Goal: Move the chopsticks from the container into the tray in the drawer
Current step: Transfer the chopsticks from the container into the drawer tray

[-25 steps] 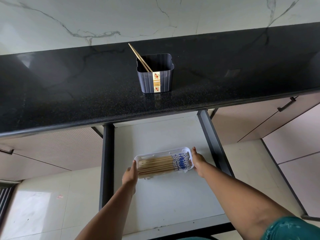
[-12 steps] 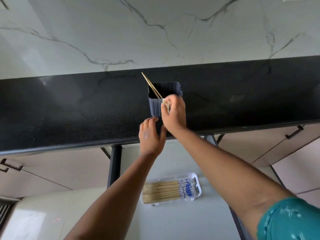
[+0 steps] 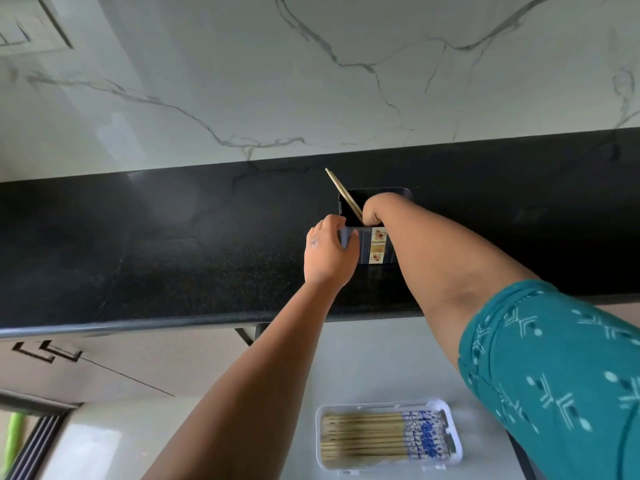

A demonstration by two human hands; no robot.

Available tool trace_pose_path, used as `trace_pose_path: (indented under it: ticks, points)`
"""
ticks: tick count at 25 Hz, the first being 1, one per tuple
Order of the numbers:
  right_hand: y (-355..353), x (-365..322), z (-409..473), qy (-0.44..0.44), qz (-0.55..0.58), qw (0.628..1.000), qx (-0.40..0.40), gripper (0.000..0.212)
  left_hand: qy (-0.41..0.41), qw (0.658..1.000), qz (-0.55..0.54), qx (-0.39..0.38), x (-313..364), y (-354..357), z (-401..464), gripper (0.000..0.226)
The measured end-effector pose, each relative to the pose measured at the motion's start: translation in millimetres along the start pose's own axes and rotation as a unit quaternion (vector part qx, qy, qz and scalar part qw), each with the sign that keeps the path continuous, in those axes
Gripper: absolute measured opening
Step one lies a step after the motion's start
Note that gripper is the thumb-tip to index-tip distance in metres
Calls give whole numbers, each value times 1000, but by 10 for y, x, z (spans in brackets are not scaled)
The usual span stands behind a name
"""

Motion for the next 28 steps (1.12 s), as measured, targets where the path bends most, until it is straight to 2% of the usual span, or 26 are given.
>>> trace_pose_path:
  ticks: [2,4,5,8,9,10,11,14,16,18,19,21,22,23,25,28]
  points:
    - [6,-7,15,-31,45,998,25,14,-24,1000,-9,7,-85,-42,-23,29]
    - [-174,100,-69,-40,146,984,90,13,-41,999,-30,15,-86,-91,-90,28]
    - [-332,174,-192,-47,218,965,140,14,-58,997,-53,25,-59,-125,-136,28]
    - [-709,377,-940,-119,383,862,312,15,-124,972,-196,35,87,-209,-373,29]
    - [-681,437,-1248,-136,390,841,349,17,-122,964,-235,30,189,-215,-491,33]
    - [-564,484,-1513,-136,369,841,372,19,-119,956,-265,29,281,-203,-632,39]
    - [-364,507,-1716,-122,317,859,382,18,-125,946,-296,30,345,-178,-780,45]
    - [592,398,-2078,-65,114,928,348,17,-194,901,-386,40,313,-38,-1197,50]
    - [1317,291,-2208,-62,64,956,280,22,-273,870,-406,55,65,100,-1487,30]
    - [1999,243,-2271,-105,37,966,233,29,-384,813,-433,64,-285,235,-1860,12]
    - [2310,253,-2292,-133,30,968,212,30,-436,776,-451,62,-439,298,-2073,12]
    - [2815,317,-2320,-179,36,970,158,28,-507,718,-472,68,-717,361,-2474,20]
    - [3007,350,-2319,-197,34,971,131,28,-523,705,-473,73,-835,371,-2636,27]
    - [3167,385,-2320,-210,25,971,110,27,-530,709,-459,74,-946,364,-2770,36]
    - [3409,439,-2306,-216,10,973,82,25,-527,752,-392,57,-1178,329,-2957,45]
    - [3587,483,-2228,-202,1,978,48,40,-501,837,-223,3,-1455,236,-3038,25]
Point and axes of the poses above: each hand's wrist, its own z-axis towards the middle knuckle, its own y-axis out of the palm, x = y × z, the point moved 5 cm from there along z, towards the middle knuckle, and after that the axes turned 5 degrees about -z, right-handed, at the moved point
